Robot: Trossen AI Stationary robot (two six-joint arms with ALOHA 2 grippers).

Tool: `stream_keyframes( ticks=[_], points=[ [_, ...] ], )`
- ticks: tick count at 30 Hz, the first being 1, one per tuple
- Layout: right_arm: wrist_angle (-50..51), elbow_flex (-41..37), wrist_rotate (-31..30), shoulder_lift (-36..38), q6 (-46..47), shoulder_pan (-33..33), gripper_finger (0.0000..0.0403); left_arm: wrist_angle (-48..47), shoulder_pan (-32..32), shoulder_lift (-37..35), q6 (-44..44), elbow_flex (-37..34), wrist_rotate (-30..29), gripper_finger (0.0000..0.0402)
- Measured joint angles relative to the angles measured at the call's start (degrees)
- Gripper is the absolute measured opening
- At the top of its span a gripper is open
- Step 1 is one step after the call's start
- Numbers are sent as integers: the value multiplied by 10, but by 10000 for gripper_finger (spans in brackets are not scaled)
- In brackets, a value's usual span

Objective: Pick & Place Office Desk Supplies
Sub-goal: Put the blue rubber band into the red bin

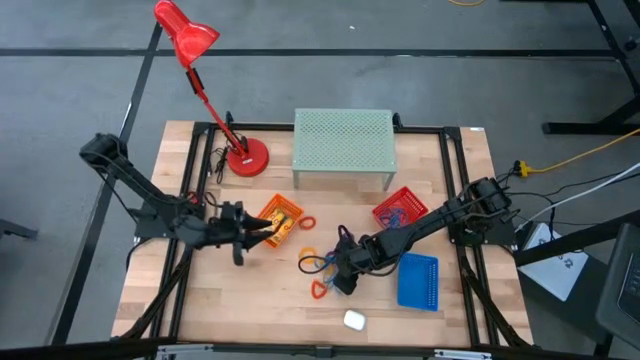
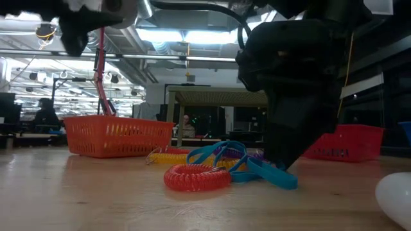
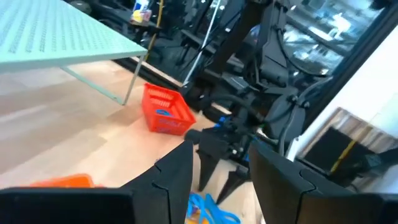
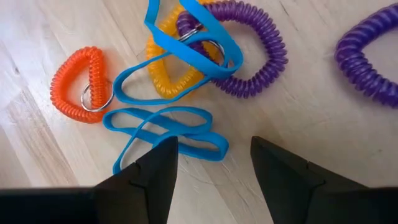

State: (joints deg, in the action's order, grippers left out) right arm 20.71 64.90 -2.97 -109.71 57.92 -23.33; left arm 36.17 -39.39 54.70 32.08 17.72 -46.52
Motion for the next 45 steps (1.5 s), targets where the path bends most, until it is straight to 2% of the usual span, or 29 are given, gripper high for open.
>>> stream_keyframes(
  ticks=[8,11,25,32,35,45],
  points=[
    [2,0,0,0,2,0,205,-16,-7,-23,5,-34,6,152],
    [12,0,-6,0,4,0,192,-26,-7,-24,30,-44,8,152],
    [28,0,-6,1,2,3,11,-32,-7,-23,48,-53,15,152],
    [32,0,15,2,47,6,3,-26,-7,-23,52,-53,14,152],
    [64,18,19,9,62,4,2,-9,-7,-23,48,-53,14,152],
    [313,200,-35,18,46,8,1,22,-7,-23,32,-52,14,152]
  ],
)
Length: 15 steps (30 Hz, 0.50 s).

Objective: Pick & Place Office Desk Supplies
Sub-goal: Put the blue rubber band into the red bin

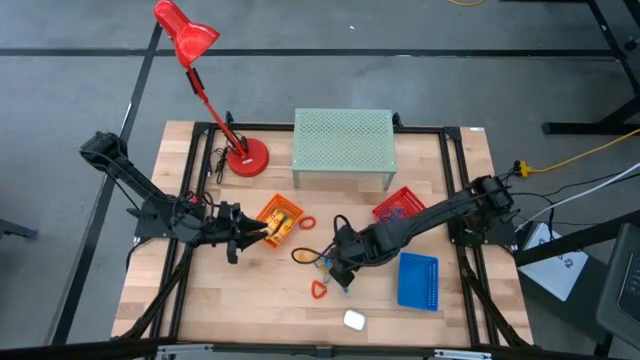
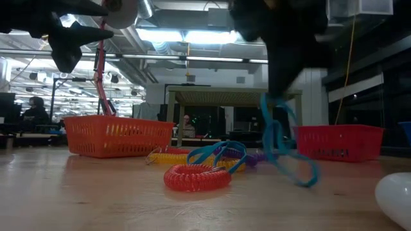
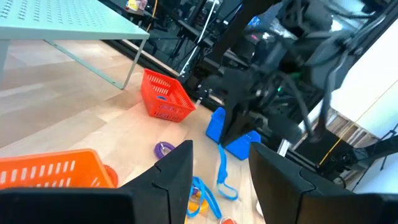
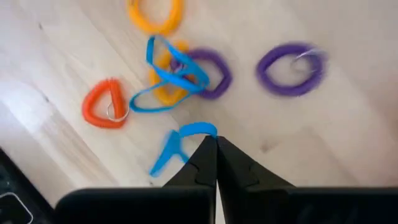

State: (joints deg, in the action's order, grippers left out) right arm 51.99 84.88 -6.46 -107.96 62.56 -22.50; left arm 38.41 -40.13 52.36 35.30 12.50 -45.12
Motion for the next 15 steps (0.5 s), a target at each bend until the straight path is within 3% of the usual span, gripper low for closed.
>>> stream_keyframes(
  ticks=[7,15],
  points=[
    [157,122,-81,0,19,0,1,8,0,0,-1,0,3,152],
    [328,189,-152,5,67,0,0,8,0,0,6,0,29,152]
  ],
)
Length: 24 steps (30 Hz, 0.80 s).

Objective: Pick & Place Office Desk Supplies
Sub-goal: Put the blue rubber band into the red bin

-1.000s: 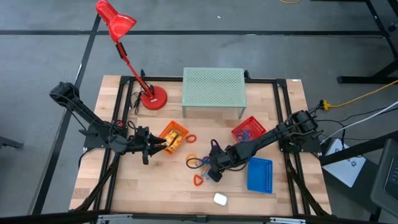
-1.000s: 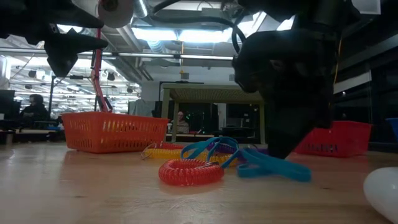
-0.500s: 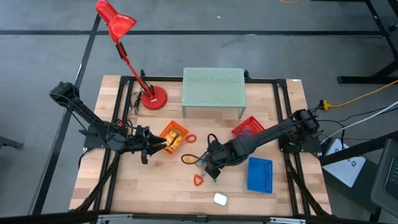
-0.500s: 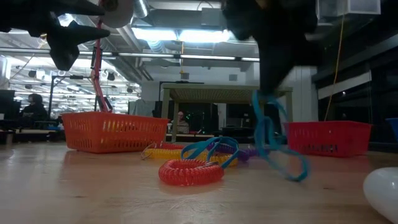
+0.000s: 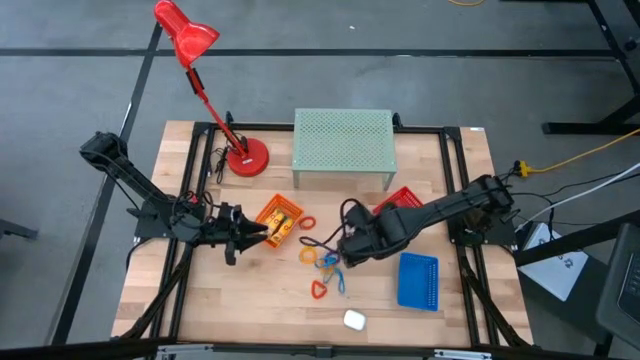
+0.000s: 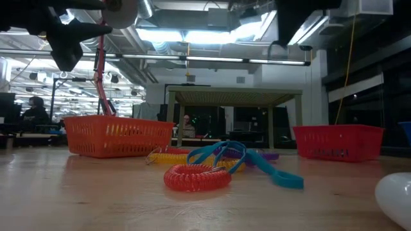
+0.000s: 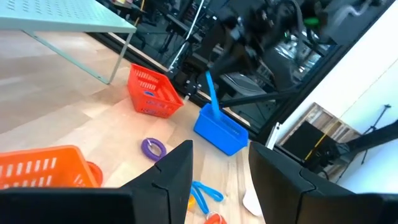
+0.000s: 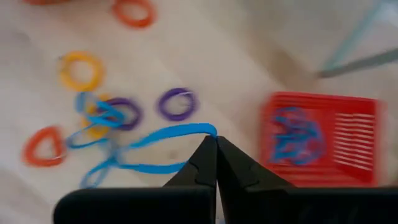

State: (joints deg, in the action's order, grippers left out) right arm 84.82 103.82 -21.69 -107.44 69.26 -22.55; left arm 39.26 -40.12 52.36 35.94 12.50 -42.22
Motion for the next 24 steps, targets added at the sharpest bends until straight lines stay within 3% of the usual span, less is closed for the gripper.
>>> stream_keyframes(
  ticks=[5,9,12,15,19,24],
  points=[
    [52,10,-78,66,76,-6,0,5,0,0,3,0,9,152],
    [52,-3,-202,153,145,-29,0,9,0,0,3,0,11,152],
    [51,-37,-318,218,193,-58,0,9,0,0,3,0,18,152],
    [45,-116,-383,286,277,-90,0,12,0,0,0,0,18,152],
    [-33,-288,-380,347,400,-127,0,13,0,0,-1,0,18,152],
    [-187,-485,-276,375,487,-144,0,13,1,0,6,0,18,152]
  ],
)
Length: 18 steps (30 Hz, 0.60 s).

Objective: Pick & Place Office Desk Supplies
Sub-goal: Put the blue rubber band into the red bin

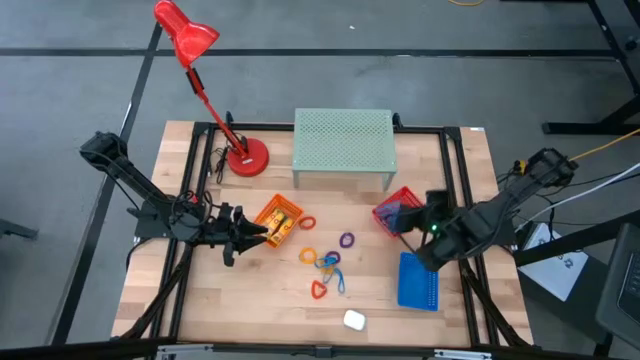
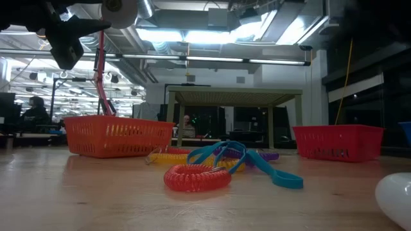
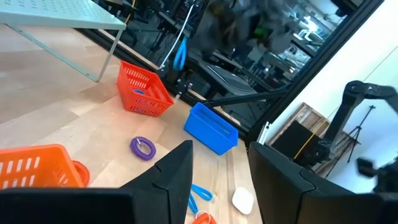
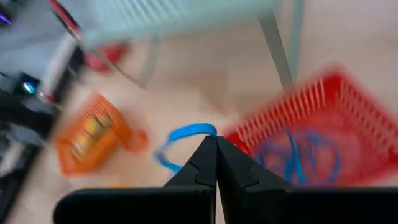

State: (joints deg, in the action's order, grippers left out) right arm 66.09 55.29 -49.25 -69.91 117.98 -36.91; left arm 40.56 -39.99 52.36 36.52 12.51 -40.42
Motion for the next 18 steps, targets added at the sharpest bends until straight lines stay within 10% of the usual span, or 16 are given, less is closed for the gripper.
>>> stream_keyframes(
  ticks=[18],
  points=[
    [-35,-142,98,10,-10,61,0,0,0,0,59,0,-28,152]
  ],
)
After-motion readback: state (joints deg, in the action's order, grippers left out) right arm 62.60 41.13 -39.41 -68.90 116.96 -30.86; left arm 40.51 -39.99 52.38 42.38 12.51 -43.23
